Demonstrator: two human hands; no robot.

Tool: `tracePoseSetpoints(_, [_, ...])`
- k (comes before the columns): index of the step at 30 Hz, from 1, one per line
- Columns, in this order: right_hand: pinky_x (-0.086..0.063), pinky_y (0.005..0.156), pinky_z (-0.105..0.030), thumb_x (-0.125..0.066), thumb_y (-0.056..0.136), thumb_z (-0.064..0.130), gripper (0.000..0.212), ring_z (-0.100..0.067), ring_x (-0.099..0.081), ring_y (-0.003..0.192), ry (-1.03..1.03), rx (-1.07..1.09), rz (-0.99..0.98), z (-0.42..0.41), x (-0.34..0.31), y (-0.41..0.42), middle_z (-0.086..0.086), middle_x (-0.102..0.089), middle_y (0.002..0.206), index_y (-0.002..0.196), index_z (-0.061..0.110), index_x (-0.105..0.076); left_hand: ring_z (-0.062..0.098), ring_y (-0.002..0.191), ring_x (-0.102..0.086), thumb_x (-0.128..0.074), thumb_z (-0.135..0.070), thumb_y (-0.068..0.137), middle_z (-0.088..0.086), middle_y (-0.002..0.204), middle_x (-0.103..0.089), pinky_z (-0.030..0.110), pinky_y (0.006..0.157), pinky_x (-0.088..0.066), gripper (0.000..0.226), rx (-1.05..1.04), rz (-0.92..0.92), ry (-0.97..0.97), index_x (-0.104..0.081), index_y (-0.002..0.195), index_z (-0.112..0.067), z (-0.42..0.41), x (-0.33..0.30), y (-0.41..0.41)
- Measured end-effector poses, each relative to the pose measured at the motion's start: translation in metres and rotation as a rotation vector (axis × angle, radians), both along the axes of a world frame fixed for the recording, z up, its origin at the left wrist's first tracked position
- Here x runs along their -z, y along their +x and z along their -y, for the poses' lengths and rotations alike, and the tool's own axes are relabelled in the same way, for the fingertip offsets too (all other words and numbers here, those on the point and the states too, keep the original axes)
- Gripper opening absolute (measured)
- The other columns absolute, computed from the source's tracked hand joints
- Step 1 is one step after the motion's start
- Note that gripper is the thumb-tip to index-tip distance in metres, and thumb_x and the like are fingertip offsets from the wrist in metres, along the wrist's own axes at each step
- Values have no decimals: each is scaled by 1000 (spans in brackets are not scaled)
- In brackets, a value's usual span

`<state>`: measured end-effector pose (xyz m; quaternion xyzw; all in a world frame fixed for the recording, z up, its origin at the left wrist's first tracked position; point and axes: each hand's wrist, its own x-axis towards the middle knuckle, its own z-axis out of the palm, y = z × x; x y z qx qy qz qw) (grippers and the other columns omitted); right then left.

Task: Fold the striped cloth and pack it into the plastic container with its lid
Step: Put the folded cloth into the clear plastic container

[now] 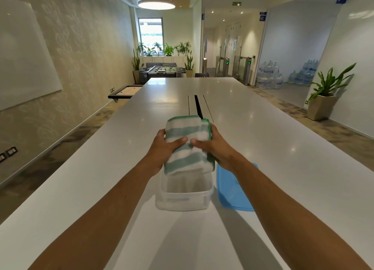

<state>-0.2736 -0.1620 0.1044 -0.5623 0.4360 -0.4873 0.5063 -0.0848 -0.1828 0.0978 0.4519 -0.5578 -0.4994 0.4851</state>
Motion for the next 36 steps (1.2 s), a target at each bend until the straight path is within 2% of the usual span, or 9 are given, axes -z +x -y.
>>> tracePoseSetpoints(3, [-49, 99, -43, -77, 80, 19, 103, -26, -56, 118, -13, 80, -258, -2, 6, 10, -4, -49, 136, 152, 27, -4, 27, 109, -59, -78, -42, 75, 8, 131, -55, 35, 88, -51, 84, -145, 349, -60, -31, 141, -21, 8, 10, -2])
tracePoseSetpoints(8, [-49, 95, -40, -59, 90, 15, 89, -35, -58, 112, 41, 80, -763, -1, 16, 26, -22, -52, 136, 155, 25, 2, 34, 112, -56, -66, -41, 85, 18, 132, -51, 35, 85, -43, 65, -167, 869, -222, -41, 138, -12, 4, 30, -8])
tracePoseSetpoints(17, [-44, 93, -38, -57, 92, 15, 94, -38, -55, 117, 138, -26, -1083, 4, 33, 43, -28, -46, 140, 153, 24, 15, 34, 98, -62, -55, -21, 92, 16, 126, -50, 38, 76, -48, 41, -64, 1321, -323, -49, 130, -8, -5, 57, -21])
tracePoseSetpoints(21, [-43, 93, -38, -55, 93, 21, 89, -42, -50, 122, 161, -64, -1156, 4, 40, 48, -28, -38, 144, 155, 20, 8, 35, 99, -63, -54, -16, 89, 14, 123, -48, 40, 74, -48, 71, 46, 1315, -278, -19, 151, -19, -4, 67, -28])
tracePoseSetpoints(25, [-42, 95, -49, -54, 91, 13, 77, -48, -47, 122, 68, 39, -1205, 4, 49, 53, -32, -36, 141, 153, 10, -9, 29, 97, -63, -58, -21, 86, 11, 114, -61, 37, 76, -51, 54, 32, 1365, -351, -44, 138, -11, -5, 67, -28])
tracePoseSetpoints(28, [-46, 90, -42, -57, 92, 8, 91, -46, -44, 127, 197, -43, -1303, 7, 48, 57, -32, -9, 156, 154, 12, 10, 28, 111, -55, -60, -17, 83, 10, 119, -65, 39, 90, -45, 38, -120, 1384, -567, -63, 121, -12, -5, 61, -23])
tracePoseSetpoints(31, [-38, 106, -42, -56, 95, 11, 92, -46, -17, 144, 246, -95, -1430, 5, 52, 59, -27, 24, 156, 151, 5, 16, 28, 133, -43, -59, -4, 82, 11, 141, -54, 40, 109, -32, 47, -254, 1109, -506, -61, 129, -11, -4, 57, -14])
tracePoseSetpoints(33, [-13, 118, -49, -58, 95, 20, 87, -45, 7, 146, 123, -45, -1477, 2, 56, 57, -28, 22, 156, 151, -2, 4, 28, 138, -38, -54, 3, 85, 13, 148, -47, 36, 113, -29, 54, -280, 865, -336, -50, 139, -8, -4, 56, -6])
tracePoseSetpoints(36, [-9, 120, -49, -50, 97, 18, 61, -40, 1, 148, -220, 161, -1472, 3, 58, 52, -25, 2, 161, 147, -6, -26, 30, 135, -43, -47, 4, 88, 11, 148, -46, 35, 109, -35, 57, -252, 590, -74, -44, 144, -10, -3, 60, 2])
